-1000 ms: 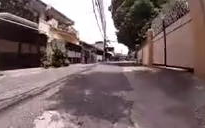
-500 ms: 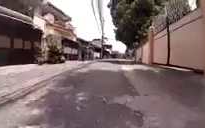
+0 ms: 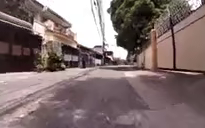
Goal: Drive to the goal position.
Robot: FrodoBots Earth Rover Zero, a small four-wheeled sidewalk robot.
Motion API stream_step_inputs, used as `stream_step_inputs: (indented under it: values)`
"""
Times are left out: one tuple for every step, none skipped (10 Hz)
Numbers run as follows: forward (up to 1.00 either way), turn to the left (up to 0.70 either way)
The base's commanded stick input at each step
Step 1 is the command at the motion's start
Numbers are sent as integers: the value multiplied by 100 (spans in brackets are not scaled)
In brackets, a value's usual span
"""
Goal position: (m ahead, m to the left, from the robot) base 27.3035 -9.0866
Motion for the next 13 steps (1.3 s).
stream_step_inputs:
  values:
    - [70, 0]
    - [70, 0]
    - [70, 0]
    - [70, 0]
    - [70, 0]
    - [70, 0]
    - [70, 0]
    - [70, 0]
    - [70, 0]
    - [70, 0]
    - [70, 0]
    - [70, 0]
    - [70, 0]
